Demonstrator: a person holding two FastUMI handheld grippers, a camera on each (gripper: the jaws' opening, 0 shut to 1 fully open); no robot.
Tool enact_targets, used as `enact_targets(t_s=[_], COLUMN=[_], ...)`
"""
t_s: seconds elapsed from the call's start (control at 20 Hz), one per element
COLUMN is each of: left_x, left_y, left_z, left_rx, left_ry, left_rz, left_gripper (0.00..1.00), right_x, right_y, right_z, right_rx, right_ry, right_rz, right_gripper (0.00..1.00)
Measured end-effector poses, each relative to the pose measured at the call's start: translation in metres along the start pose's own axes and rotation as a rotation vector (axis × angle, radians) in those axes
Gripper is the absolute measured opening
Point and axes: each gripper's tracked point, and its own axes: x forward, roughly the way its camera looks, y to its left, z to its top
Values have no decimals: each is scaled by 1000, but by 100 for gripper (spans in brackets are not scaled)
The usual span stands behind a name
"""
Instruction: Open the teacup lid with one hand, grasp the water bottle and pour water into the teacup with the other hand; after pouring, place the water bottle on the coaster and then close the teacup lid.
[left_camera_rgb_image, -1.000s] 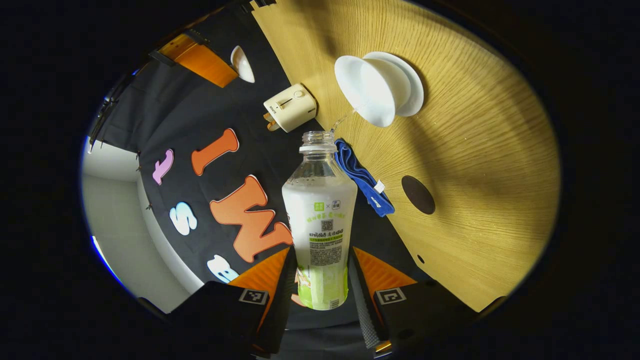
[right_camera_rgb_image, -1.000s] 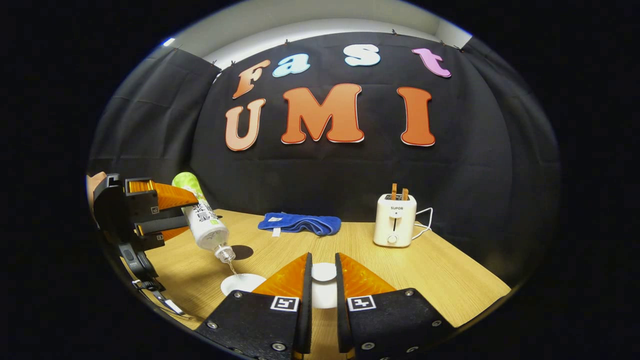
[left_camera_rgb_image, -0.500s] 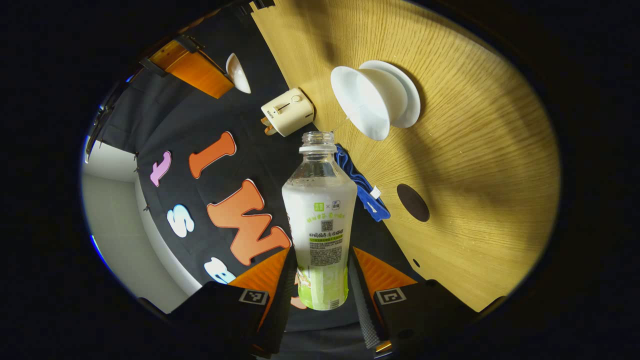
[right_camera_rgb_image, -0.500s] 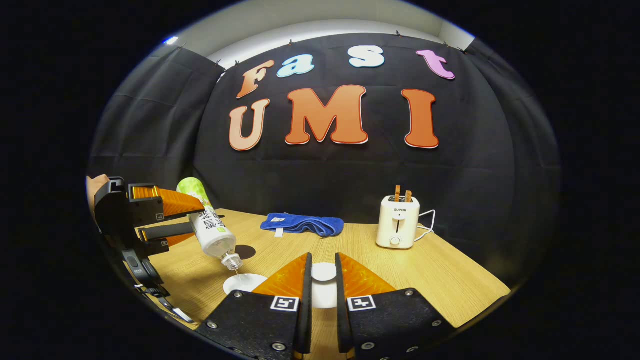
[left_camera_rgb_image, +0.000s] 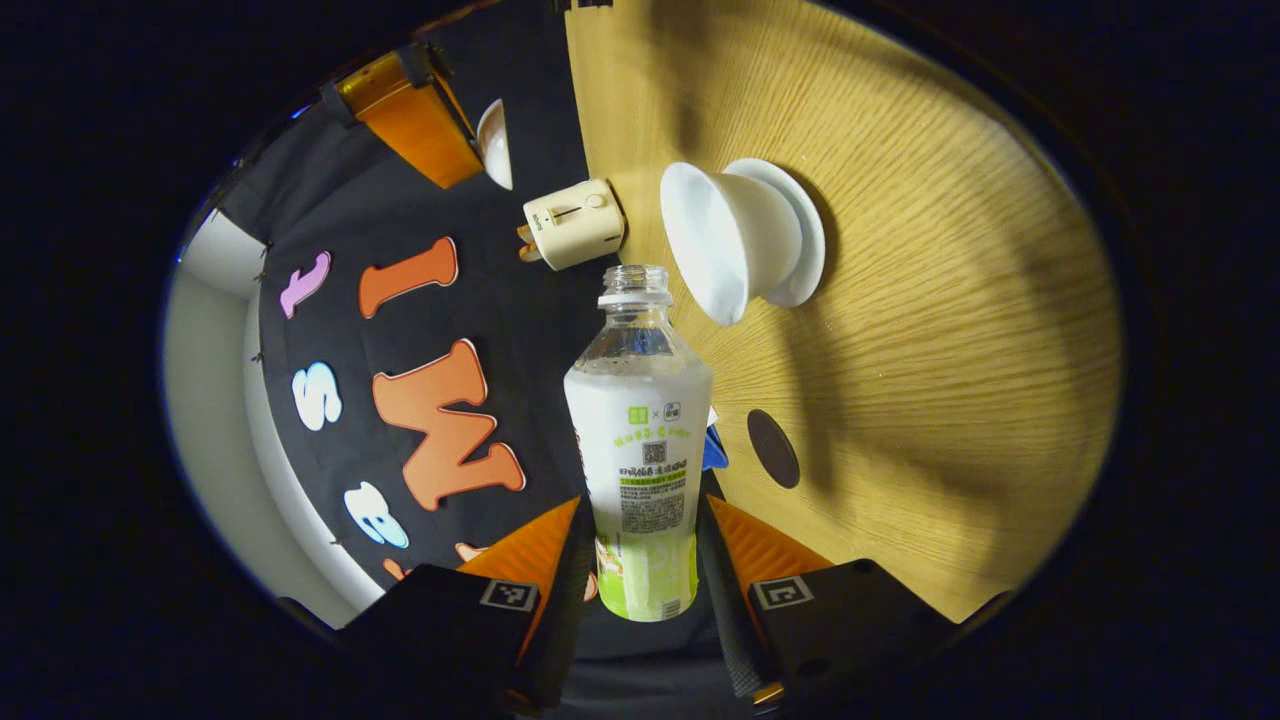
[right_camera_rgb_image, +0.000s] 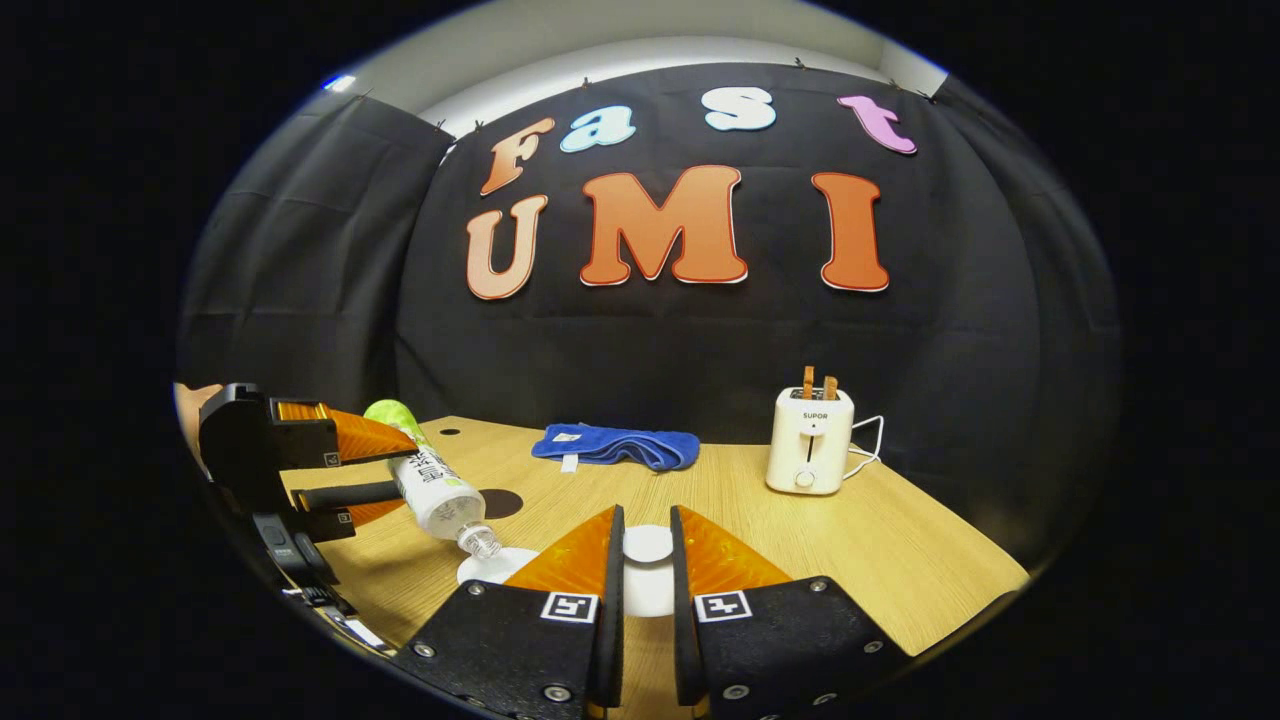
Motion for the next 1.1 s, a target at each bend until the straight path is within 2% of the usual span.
enact_targets(t_s=[0.05,0.1,0.2,0.25,0.3,0.35,0.4,0.5,0.55,0.7,0.75,0.85,0.95,1.1], left_x=[-1,-1,1,1,2,3,5,11,15,25,30,41,50,73], left_y=[-1,3,14,20,27,36,44,63,73,97,104,116,118,109], left_z=[0,-1,-12,-19,-28,-37,-46,-64,-71,-86,-92,-98,-101,-102], left_rx=[-43,-88,-184,-240,-314,-401,-485,-618,-674,-852,-909,-1043,-1166,-1336], left_ry=[-7,-9,0,8,19,32,42,55,57,49,50,37,20,1], left_rz=[1,14,57,81,107,124,132,180,207,268,297,329,354,376], left_gripper=[59,63,63,58,58,63,58,58,67,58,63,59,63,62], right_x=[0,0,1,2,3,3,4,4,5,6,6,7,6,5], right_y=[0,2,2,1,1,1,1,4,6,11,12,16,17,18], right_z=[-1,-1,-2,-1,0,-1,-1,0,1,2,1,1,1,2], right_rx=[2,4,8,12,16,21,26,23,17,15,17,17,11,21], right_ry=[1,0,-2,-4,-5,-6,-5,-4,-6,-7,-6,-3,-4,-5], right_rz=[4,10,15,14,13,14,15,19,21,32,35,41,42,49], right_gripper=[21,21,21,21,21,21,21,21,21,21,21,21,21,21])
